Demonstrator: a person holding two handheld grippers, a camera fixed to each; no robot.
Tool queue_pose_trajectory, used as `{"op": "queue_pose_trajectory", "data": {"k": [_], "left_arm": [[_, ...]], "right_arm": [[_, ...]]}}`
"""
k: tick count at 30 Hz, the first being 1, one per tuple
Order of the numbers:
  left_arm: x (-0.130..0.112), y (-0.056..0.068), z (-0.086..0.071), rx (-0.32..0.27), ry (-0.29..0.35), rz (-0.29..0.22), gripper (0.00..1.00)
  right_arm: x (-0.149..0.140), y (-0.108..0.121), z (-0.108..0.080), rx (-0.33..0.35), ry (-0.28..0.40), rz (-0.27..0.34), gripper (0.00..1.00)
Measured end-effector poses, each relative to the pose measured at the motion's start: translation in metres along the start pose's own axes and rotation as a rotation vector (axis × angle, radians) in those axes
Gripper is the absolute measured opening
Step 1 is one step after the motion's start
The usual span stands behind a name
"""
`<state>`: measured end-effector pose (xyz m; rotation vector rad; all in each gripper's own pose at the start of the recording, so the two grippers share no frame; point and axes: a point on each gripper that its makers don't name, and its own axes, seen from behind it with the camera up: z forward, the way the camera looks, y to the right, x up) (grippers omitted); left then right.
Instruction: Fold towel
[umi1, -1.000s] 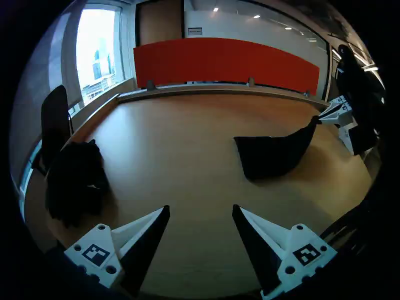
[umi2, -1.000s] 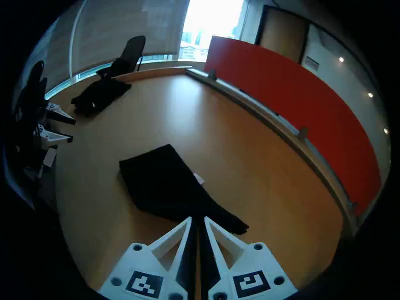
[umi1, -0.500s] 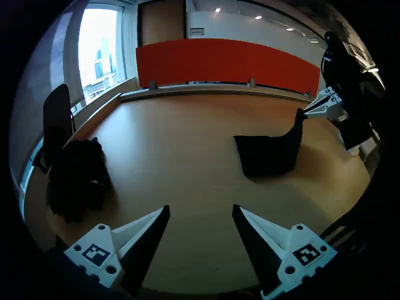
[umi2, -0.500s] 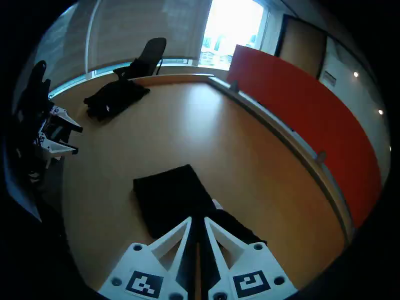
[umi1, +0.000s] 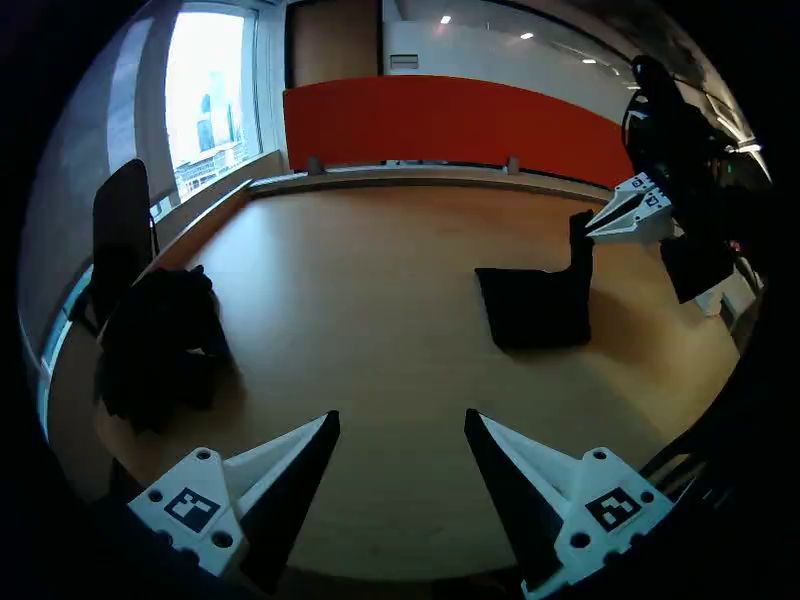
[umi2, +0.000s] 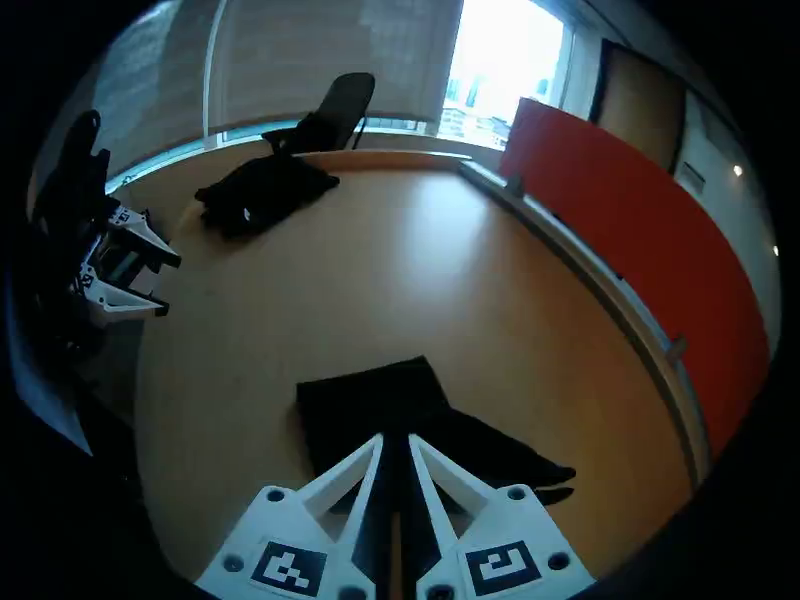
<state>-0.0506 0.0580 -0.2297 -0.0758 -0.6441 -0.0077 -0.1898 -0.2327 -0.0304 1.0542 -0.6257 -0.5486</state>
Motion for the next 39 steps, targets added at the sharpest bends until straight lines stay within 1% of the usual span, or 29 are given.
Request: {"op": "queue_pose_trajectory", "data": {"k": [8,15,18,24,28,30,36,38,39], "left_arm": [[-0.002,-0.006,-0.005,0.022,0.0,-0.01,0.93],[-0.007,-0.01,-0.008,0.038,-0.006,-0.027,0.93],[-0.009,-0.011,-0.009,0.041,-0.009,-0.032,0.92],[-0.011,-0.01,-0.008,0.039,-0.013,-0.037,0.93],[-0.012,-0.011,-0.007,0.037,-0.015,-0.039,0.93],[-0.012,-0.011,-0.007,0.037,-0.016,-0.04,0.93],[-0.012,-0.012,-0.006,0.037,-0.017,-0.041,0.93],[-0.012,-0.011,-0.006,0.036,-0.017,-0.041,0.93],[-0.012,-0.011,-0.006,0.036,-0.017,-0.04,0.93]], "right_arm": [[0.007,-0.022,0.029,0.068,-0.012,-0.029,0.02],[-0.005,-0.038,0.057,0.113,-0.05,-0.04,0.02],[-0.009,-0.04,0.063,0.121,-0.064,-0.04,0.02],[-0.011,-0.041,0.069,0.128,-0.071,-0.033,0.02],[-0.011,-0.042,0.071,0.127,-0.073,-0.032,0.06],[-0.011,-0.042,0.072,0.126,-0.074,-0.032,0.15],[-0.012,-0.041,0.073,0.11,-0.073,-0.017,0.61],[-0.013,-0.04,0.073,0.104,-0.071,-0.011,0.7],[-0.013,-0.04,0.072,0.102,-0.07,-0.008,0.71]]}}
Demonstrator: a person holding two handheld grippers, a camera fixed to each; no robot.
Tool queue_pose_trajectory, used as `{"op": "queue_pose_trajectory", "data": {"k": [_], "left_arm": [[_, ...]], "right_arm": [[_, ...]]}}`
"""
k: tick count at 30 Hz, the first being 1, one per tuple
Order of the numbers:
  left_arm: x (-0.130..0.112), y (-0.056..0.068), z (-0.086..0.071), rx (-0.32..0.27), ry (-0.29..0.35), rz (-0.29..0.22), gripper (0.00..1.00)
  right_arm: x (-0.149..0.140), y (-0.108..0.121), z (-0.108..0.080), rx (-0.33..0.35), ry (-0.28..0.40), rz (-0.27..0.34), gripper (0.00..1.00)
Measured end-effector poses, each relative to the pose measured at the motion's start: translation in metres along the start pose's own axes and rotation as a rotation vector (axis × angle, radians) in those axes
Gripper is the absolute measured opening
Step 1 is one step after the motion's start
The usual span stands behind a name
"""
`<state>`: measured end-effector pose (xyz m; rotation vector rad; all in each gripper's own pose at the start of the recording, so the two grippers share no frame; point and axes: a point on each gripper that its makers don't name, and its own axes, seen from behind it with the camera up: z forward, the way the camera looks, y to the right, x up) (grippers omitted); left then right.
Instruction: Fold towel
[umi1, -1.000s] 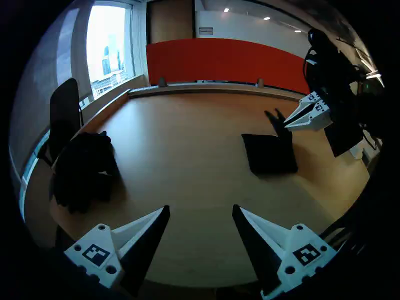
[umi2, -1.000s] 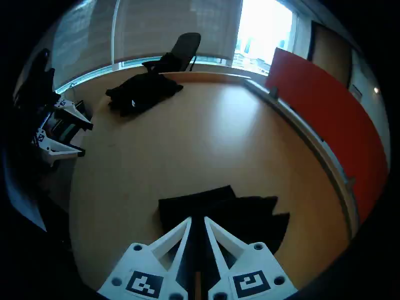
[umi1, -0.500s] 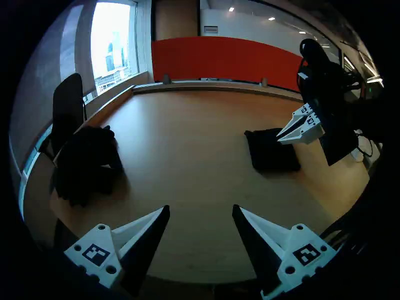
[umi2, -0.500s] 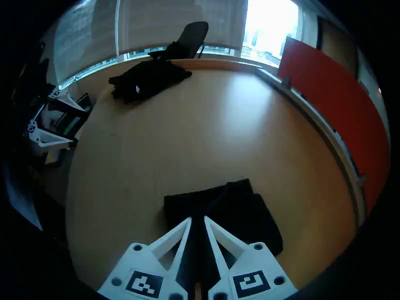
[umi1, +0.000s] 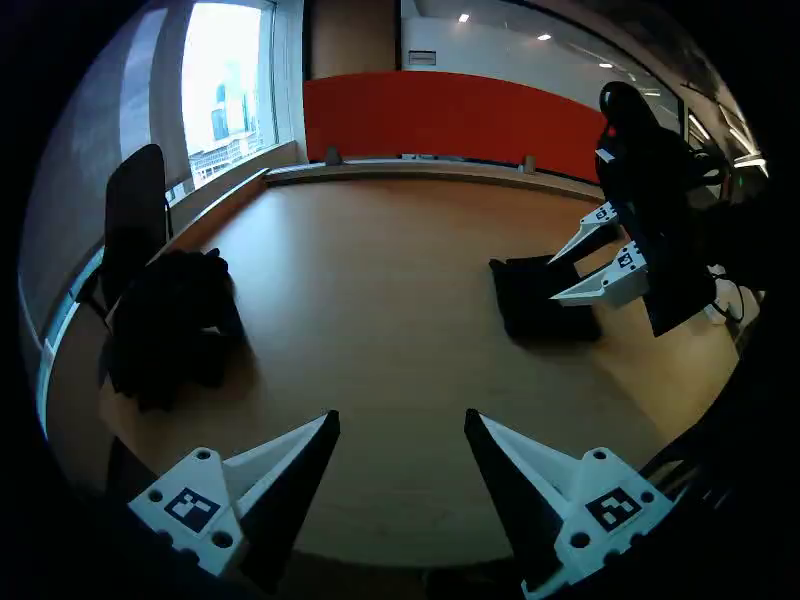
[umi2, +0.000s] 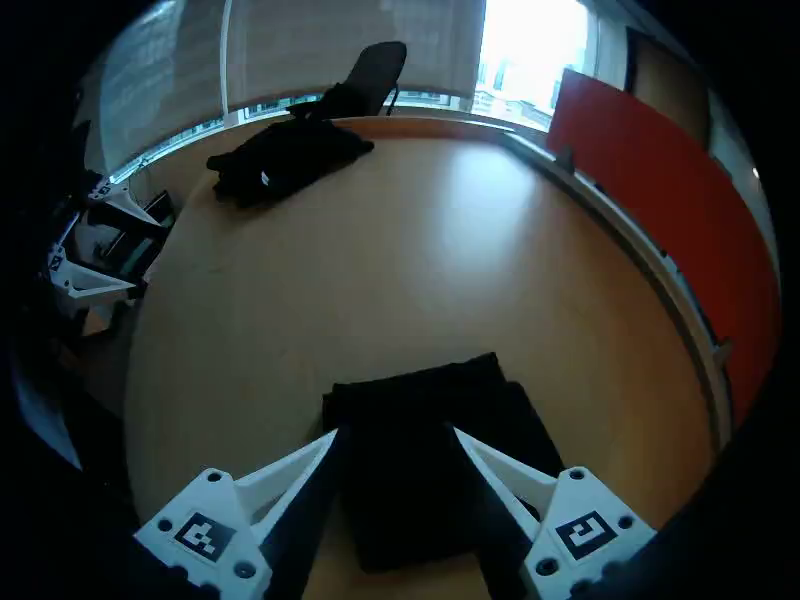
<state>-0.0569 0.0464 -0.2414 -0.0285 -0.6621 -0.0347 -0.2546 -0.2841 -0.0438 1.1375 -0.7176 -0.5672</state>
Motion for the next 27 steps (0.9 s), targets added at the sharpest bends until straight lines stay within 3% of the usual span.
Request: {"op": "queue_pose_trajectory", "data": {"k": [9,27], "left_arm": [[0.002,0.0,0.0,-0.002,0.002,0.006,0.93],[0.004,0.008,0.001,-0.02,0.002,0.023,0.92]], "right_arm": [[-0.008,0.0,-0.005,-0.011,-0.006,0.023,0.71],[-0.066,-0.001,-0.036,-0.066,-0.066,0.116,0.71]]}}
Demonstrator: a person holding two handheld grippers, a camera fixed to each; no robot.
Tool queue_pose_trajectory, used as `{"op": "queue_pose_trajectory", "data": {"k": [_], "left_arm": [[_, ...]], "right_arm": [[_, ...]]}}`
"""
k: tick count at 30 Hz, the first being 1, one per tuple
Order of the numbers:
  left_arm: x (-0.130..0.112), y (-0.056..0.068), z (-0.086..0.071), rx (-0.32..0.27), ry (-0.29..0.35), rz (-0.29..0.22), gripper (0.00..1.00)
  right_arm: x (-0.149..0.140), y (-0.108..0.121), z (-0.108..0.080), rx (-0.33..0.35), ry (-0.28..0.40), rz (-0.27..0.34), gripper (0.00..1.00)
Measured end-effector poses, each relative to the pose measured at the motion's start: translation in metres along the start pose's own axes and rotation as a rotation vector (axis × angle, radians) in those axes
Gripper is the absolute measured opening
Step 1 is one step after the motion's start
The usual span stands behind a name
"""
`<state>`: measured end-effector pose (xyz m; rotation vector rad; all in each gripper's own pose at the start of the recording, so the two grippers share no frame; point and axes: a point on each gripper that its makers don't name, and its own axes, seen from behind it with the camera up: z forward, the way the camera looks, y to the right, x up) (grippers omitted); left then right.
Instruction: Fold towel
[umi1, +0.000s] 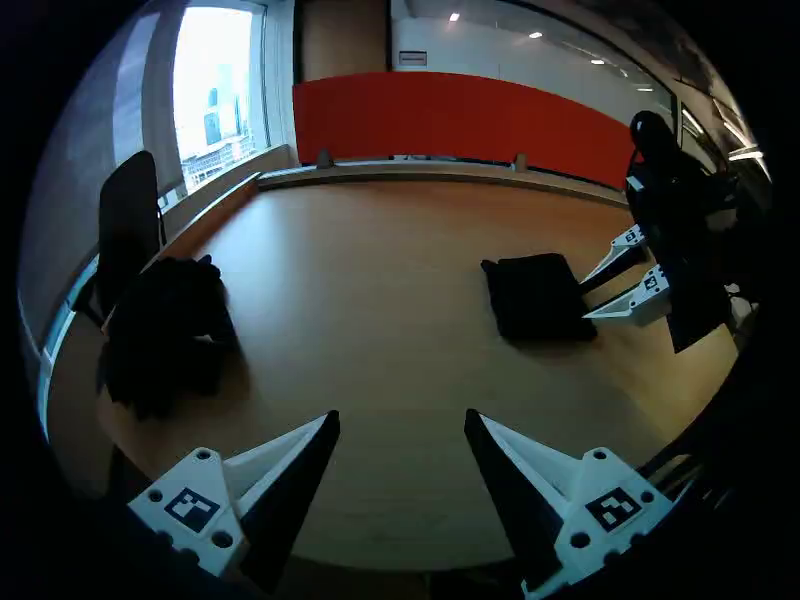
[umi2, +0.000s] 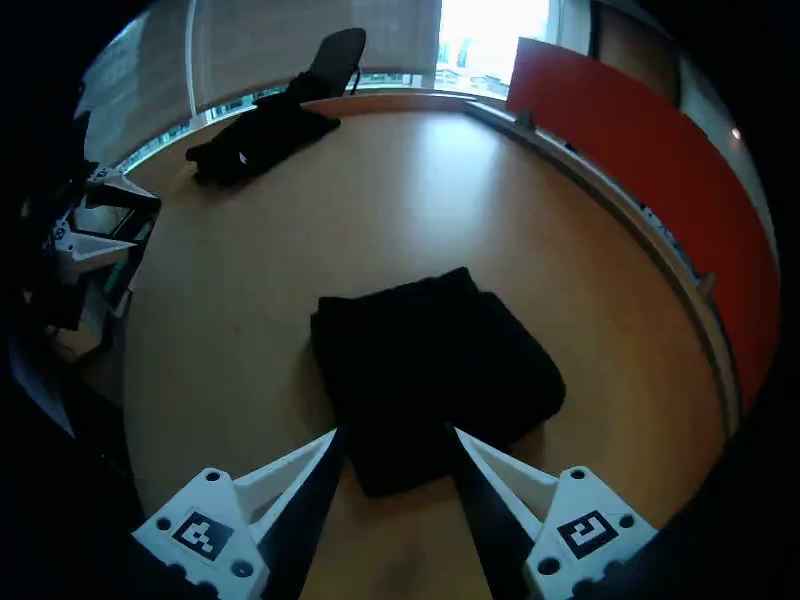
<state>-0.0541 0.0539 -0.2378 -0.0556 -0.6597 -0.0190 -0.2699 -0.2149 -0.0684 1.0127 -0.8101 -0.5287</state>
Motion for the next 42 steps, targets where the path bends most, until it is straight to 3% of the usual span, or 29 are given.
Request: {"op": "queue_pose_trajectory", "data": {"k": [11,30,42], "left_arm": [[0.0,0.003,-0.001,-0.008,0.001,0.009,0.92],[-0.002,0.003,-0.001,-0.013,0.0,0.012,0.93],[-0.003,0.004,-0.001,-0.015,-0.002,0.012,0.93]], "right_arm": [[-0.022,-0.006,-0.006,-0.019,-0.019,0.045,0.72],[-0.046,-0.014,0.003,-0.04,-0.051,0.089,0.7],[-0.048,-0.013,0.008,-0.055,-0.049,0.156,0.4]]}}
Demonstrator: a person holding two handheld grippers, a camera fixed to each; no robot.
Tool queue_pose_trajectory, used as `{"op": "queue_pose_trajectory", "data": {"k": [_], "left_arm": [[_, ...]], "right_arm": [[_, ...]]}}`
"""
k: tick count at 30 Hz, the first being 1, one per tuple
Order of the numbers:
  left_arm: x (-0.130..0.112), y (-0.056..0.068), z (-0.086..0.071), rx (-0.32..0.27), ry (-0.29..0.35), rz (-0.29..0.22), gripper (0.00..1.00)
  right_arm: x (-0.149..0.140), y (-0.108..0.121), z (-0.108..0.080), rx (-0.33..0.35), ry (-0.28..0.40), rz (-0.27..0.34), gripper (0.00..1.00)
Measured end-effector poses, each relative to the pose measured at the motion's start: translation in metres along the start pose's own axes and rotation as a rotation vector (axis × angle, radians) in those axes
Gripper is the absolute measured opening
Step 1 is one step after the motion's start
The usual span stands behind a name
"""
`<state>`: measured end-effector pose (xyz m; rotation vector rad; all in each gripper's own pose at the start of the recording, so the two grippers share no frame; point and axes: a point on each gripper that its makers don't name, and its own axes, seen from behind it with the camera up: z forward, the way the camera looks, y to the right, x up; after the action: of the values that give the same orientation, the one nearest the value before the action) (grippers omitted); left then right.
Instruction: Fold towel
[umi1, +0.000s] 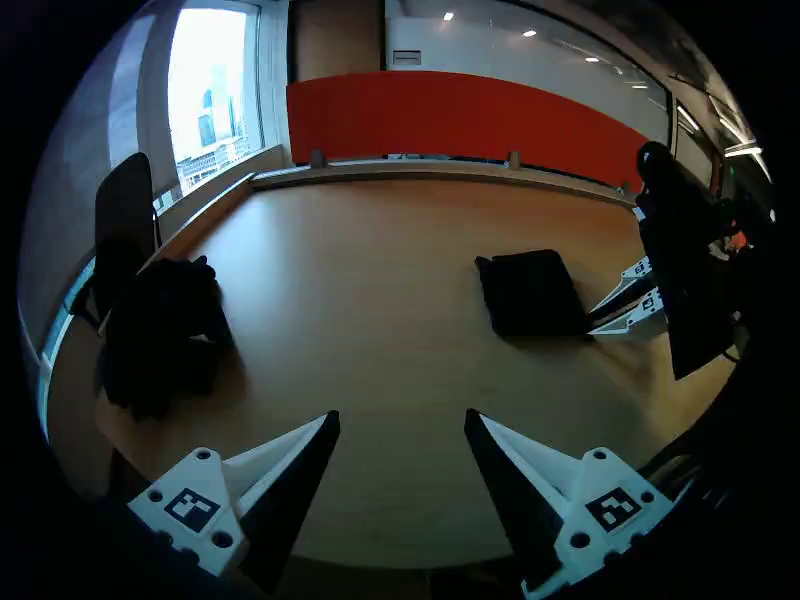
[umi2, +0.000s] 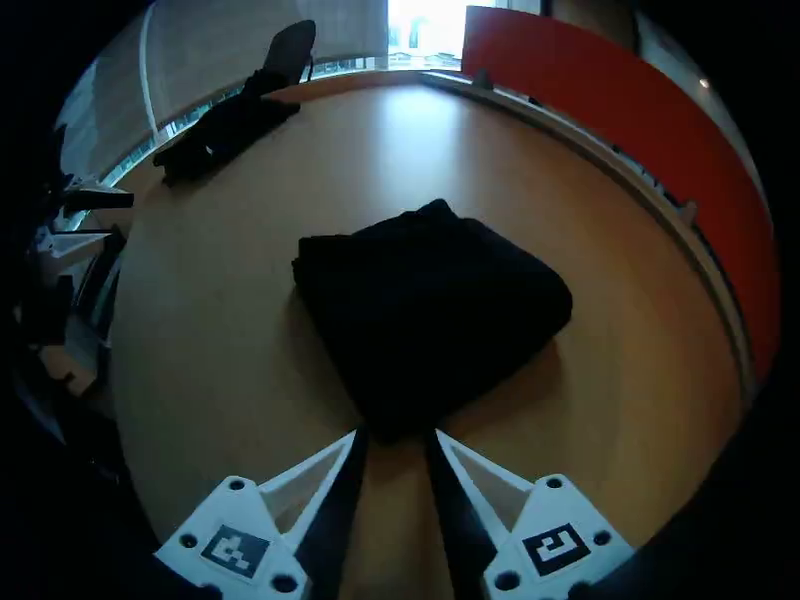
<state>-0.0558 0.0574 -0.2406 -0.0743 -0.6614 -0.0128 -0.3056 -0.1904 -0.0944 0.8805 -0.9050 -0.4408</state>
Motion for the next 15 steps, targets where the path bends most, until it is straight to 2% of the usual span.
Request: {"op": "queue_pose_trajectory", "data": {"k": [6,11,15], "left_arm": [[-0.0005,0.0003,-0.0005,-0.001,-0.001,0.001,0.93],[-0.0012,0.0004,-0.0007,-0.002,-0.002,-0.001,0.93],[-0.0008,0.0006,-0.0006,-0.003,-0.002,0.0,0.93]], "right_arm": [[-0.0001,0.001,0.002,-0.005,0.002,0.019,0.32],[-0.0006,0.0027,0.0019,-0.013,0.004,0.028,0.3],[-0.0014,0.0045,0.0017,-0.019,0.004,0.033,0.24]]}}
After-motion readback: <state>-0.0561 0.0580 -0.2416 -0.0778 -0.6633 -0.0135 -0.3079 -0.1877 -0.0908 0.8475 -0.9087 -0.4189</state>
